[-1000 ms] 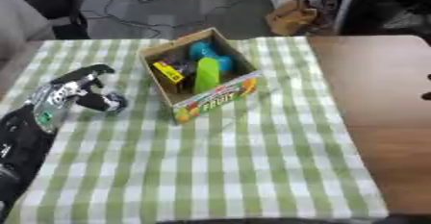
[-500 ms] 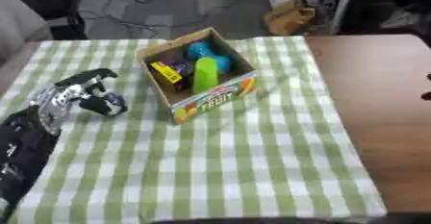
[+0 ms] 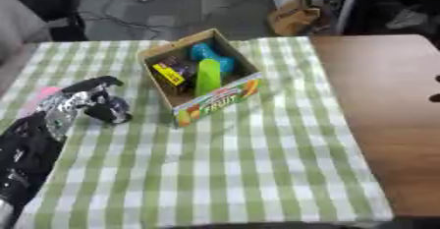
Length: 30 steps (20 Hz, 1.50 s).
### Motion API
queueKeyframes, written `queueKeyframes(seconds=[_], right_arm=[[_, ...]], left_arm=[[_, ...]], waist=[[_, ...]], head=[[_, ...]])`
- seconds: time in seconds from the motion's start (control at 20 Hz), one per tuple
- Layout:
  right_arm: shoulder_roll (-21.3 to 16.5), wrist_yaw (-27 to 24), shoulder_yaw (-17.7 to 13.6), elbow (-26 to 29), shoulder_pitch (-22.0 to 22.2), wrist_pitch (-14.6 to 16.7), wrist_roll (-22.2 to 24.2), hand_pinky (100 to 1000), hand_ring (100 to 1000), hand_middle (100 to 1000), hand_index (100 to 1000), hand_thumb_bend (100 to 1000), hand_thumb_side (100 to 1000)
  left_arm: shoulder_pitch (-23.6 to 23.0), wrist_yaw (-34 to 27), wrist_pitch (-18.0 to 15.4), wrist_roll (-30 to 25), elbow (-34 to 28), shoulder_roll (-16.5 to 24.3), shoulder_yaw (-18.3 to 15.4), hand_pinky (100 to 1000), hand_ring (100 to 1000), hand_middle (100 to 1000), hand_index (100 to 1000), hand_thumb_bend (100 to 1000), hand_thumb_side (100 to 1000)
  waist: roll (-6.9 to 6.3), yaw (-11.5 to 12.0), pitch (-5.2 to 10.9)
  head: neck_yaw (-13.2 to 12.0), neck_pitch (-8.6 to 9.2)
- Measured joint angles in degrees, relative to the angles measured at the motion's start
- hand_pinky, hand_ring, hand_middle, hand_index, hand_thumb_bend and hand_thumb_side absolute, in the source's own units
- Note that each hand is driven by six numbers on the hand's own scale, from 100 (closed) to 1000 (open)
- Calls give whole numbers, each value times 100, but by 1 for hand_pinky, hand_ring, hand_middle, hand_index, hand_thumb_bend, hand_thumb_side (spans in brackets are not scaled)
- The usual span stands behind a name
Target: Pick up objects on the table and place them in the box.
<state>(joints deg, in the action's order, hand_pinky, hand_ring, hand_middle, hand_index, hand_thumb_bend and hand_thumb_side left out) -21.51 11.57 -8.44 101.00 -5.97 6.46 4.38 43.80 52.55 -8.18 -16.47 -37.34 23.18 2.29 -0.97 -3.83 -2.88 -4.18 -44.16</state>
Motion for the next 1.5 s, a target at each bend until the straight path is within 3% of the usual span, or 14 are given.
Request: queueKeyframes(seconds=[0.5,1.5], right_arm=[[0,-1,0,0,0,7,8,600,759,808,822,100,730],[0,-1,0,0,0,8,10,600,759,809,823,100,730]], left_arm=[[0,22,-6,-1,14,-3,0,643,764,894,891,672,370],[15,-9,-18,18,13,-4,0,639,753,887,889,668,367]], waist=[[0,26,0],[0,19,0]], head=[[20,0],[109,0]])
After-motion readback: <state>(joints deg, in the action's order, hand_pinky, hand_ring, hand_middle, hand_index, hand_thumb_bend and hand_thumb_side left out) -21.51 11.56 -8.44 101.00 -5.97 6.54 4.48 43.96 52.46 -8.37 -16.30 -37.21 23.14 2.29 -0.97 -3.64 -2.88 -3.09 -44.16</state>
